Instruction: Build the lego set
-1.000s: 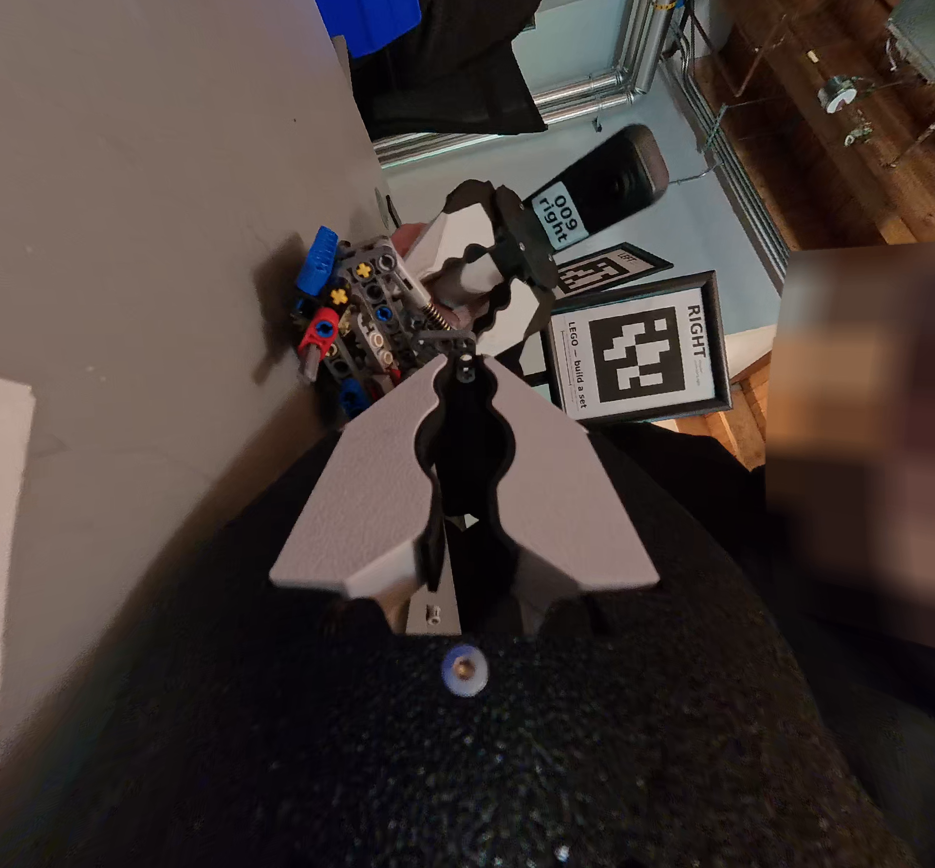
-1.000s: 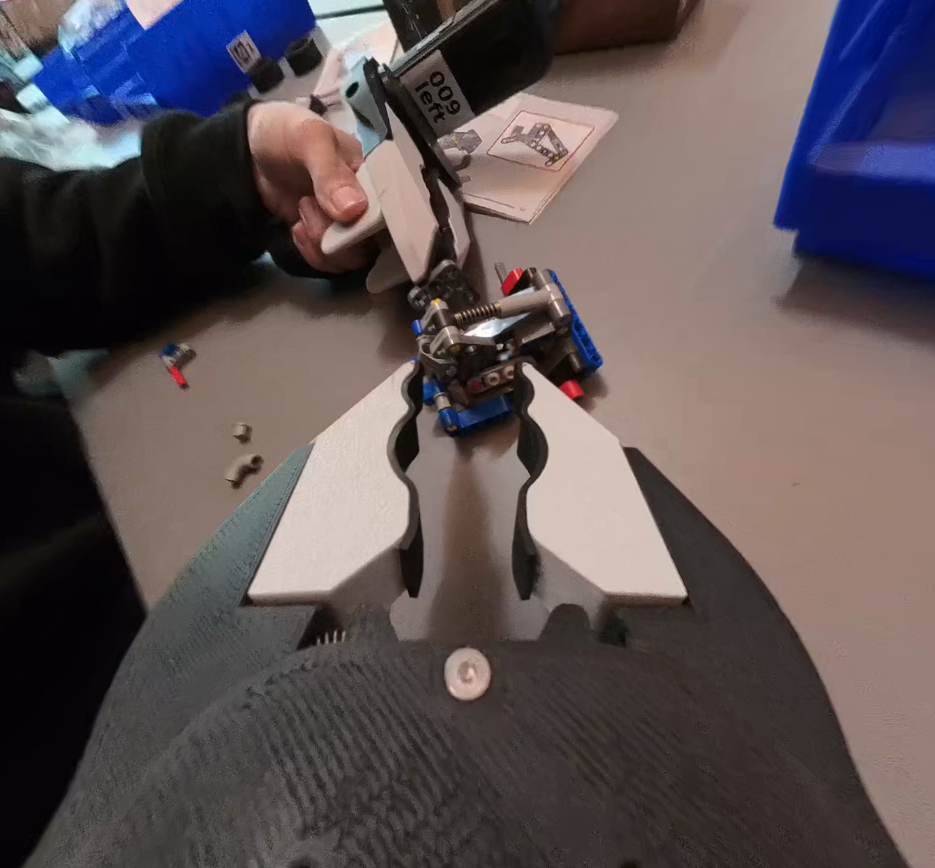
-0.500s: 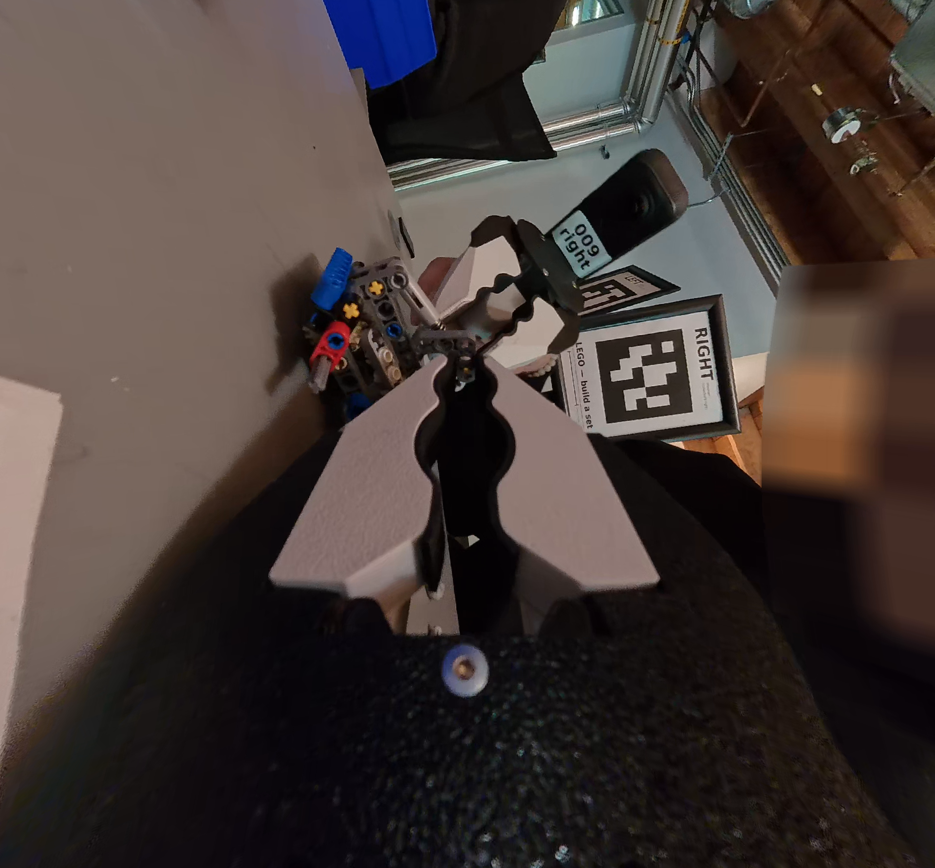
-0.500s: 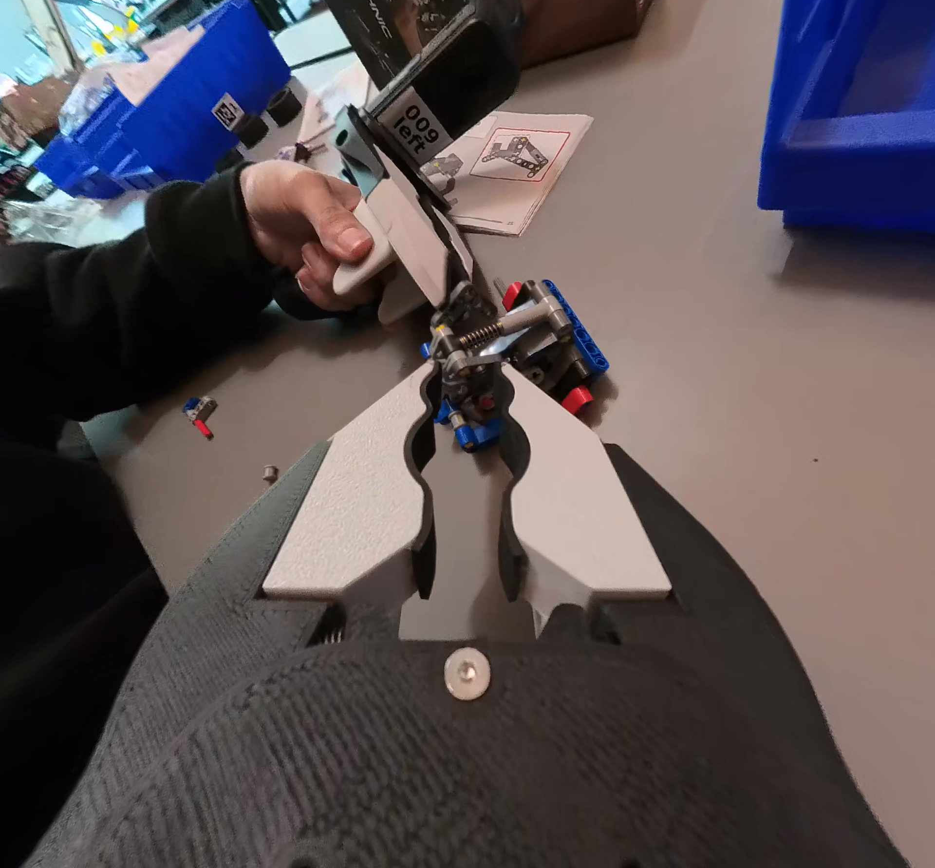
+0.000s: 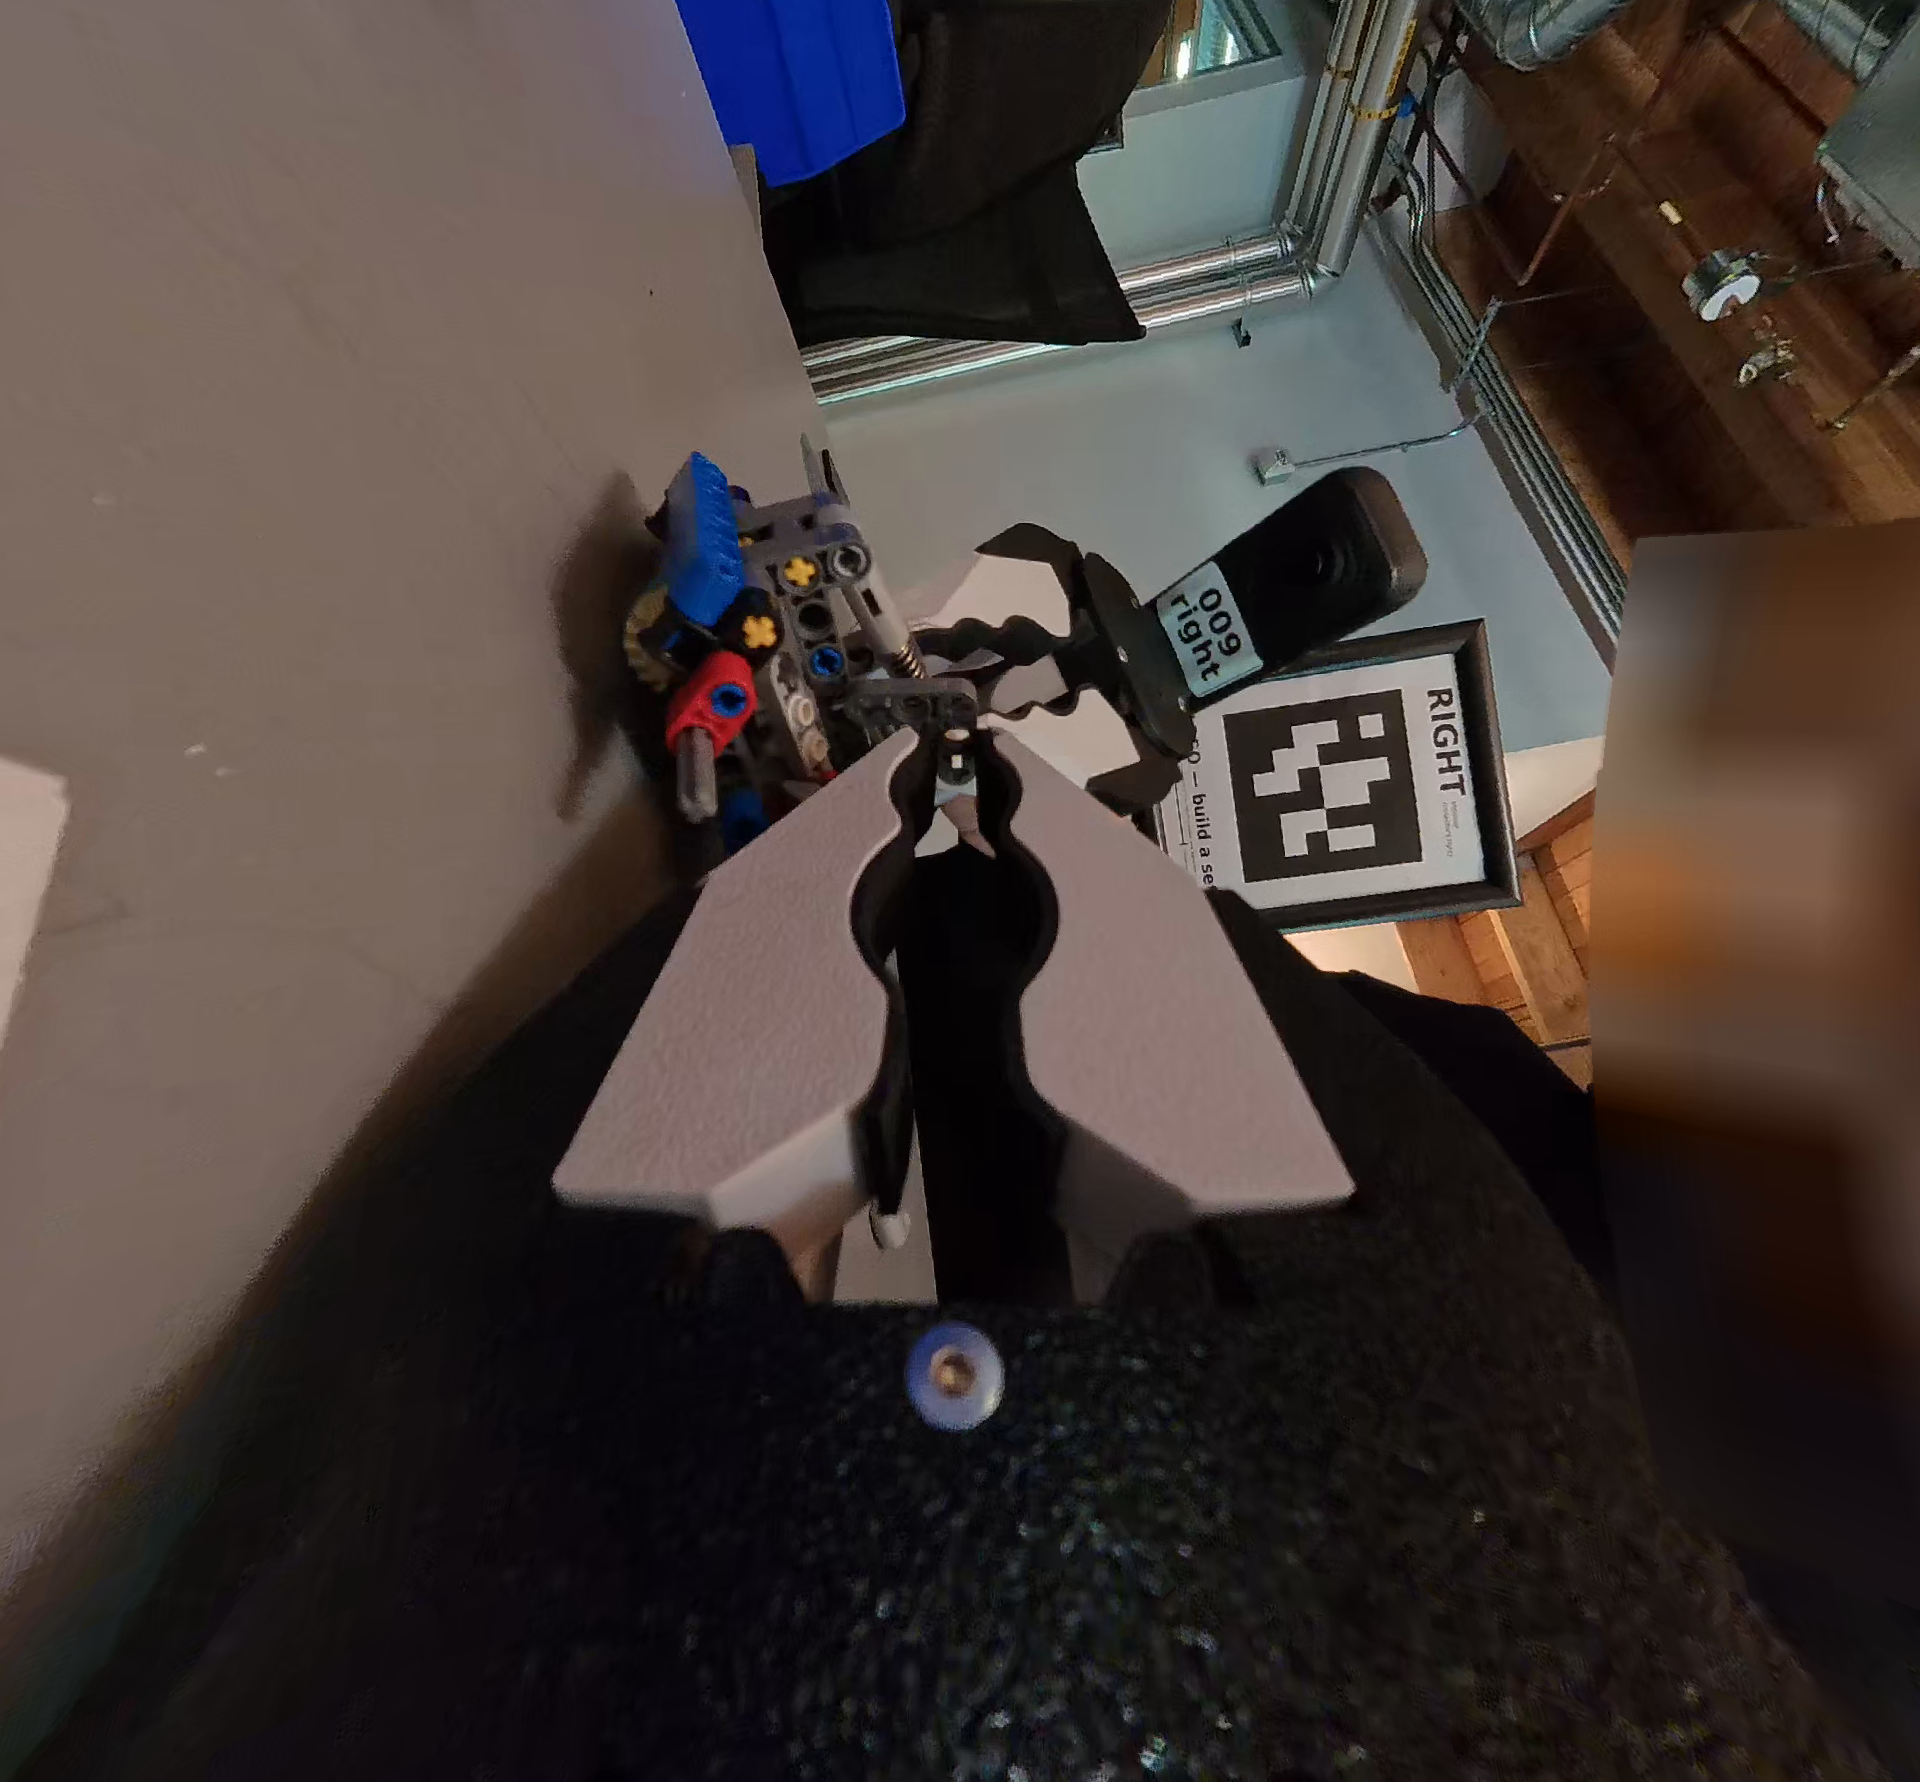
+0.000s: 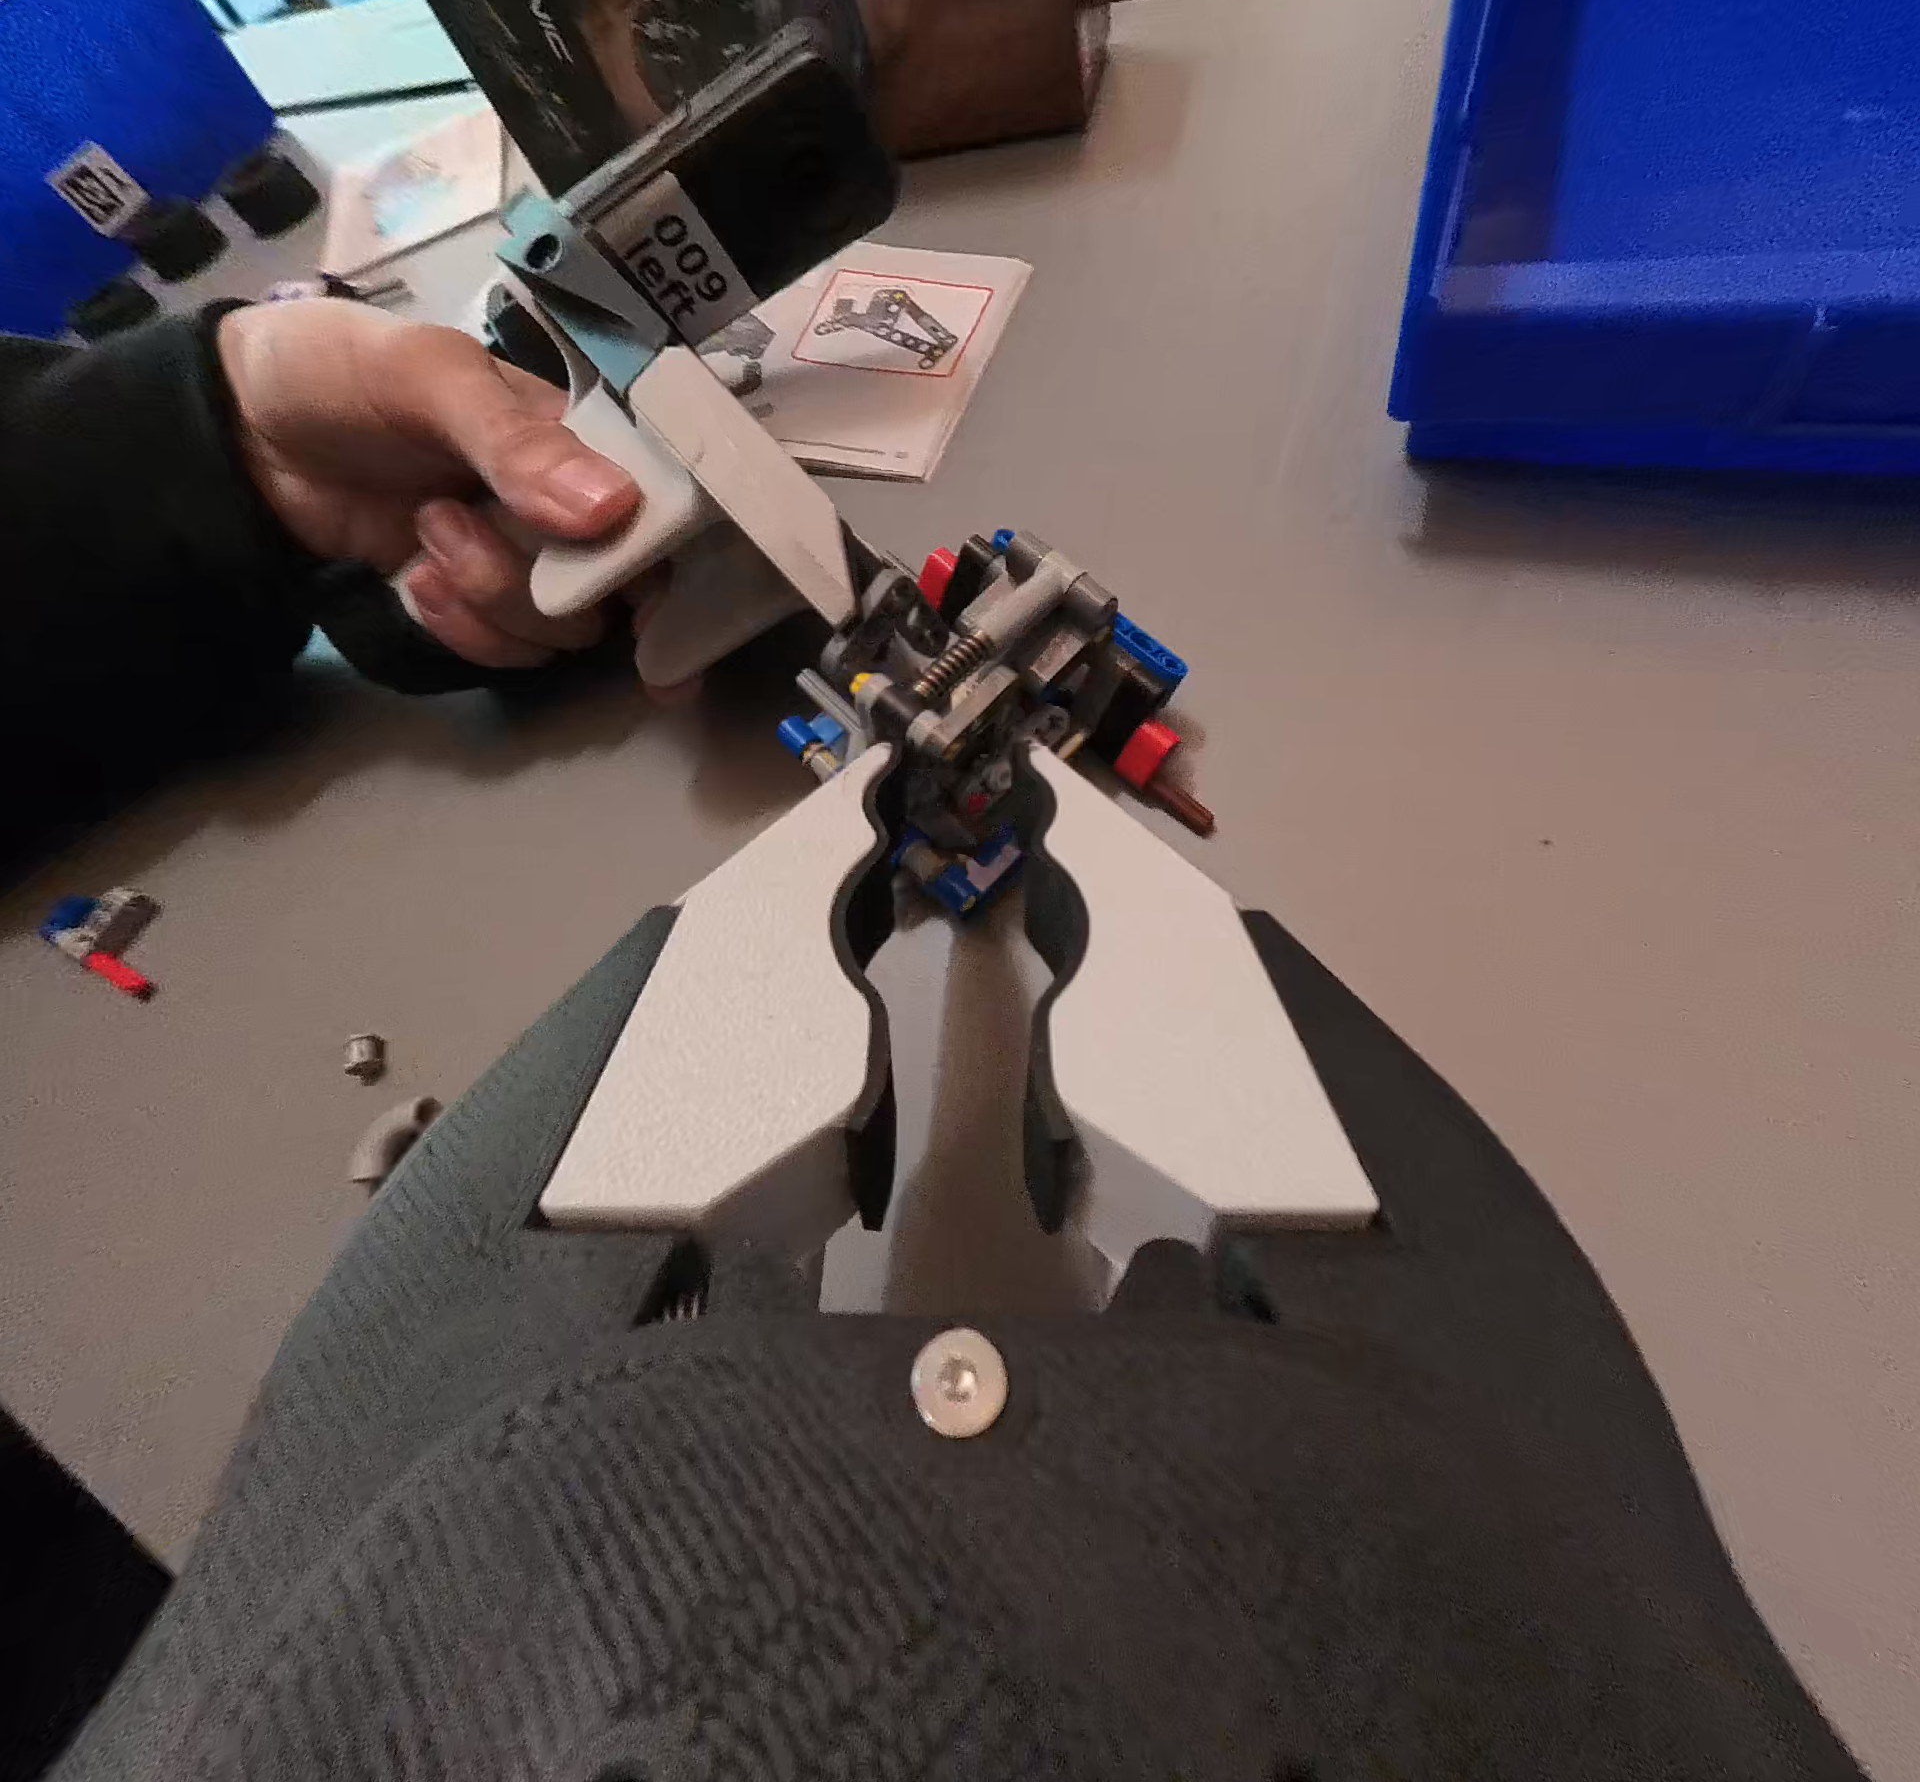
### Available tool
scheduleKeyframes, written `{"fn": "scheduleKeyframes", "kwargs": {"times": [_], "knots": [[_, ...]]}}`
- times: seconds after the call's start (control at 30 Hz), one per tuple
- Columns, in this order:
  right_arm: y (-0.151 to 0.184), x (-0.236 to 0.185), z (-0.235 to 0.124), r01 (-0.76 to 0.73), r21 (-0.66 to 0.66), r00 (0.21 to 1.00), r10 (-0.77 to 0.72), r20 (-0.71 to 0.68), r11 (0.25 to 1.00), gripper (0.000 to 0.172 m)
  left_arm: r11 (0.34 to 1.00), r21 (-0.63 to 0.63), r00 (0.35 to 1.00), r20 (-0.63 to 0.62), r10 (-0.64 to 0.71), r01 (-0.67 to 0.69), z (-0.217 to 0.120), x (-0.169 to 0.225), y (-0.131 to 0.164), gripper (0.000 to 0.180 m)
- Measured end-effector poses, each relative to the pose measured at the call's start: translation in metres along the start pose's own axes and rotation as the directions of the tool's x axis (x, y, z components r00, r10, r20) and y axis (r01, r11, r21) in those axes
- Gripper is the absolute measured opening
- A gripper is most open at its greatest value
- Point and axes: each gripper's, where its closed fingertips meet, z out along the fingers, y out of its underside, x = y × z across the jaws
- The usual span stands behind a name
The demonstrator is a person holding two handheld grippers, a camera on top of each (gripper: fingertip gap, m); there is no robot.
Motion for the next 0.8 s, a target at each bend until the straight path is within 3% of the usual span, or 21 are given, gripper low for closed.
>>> {"fn": "scheduleKeyframes", "kwargs": {"times": [0.27, 0.8], "knots": [[-0.008, 0.002, -0.012, 0.019, 0.025, 1.000, -0.019, -0.018, 0.999, 0.023, 1.000, 0.029, 1.000, 0.010, -0.010, 0.010, 0.000, -0.002, -0.003, 0.004], [-0.012, 0.006, -0.001, 0.139, 0.066, 0.988, -0.134, -0.074, 0.988, 0.009, 0.990, 0.124, 0.998, 0.023, -0.064, 0.061, 0.003, -0.006, -0.012, 0.005]]}}
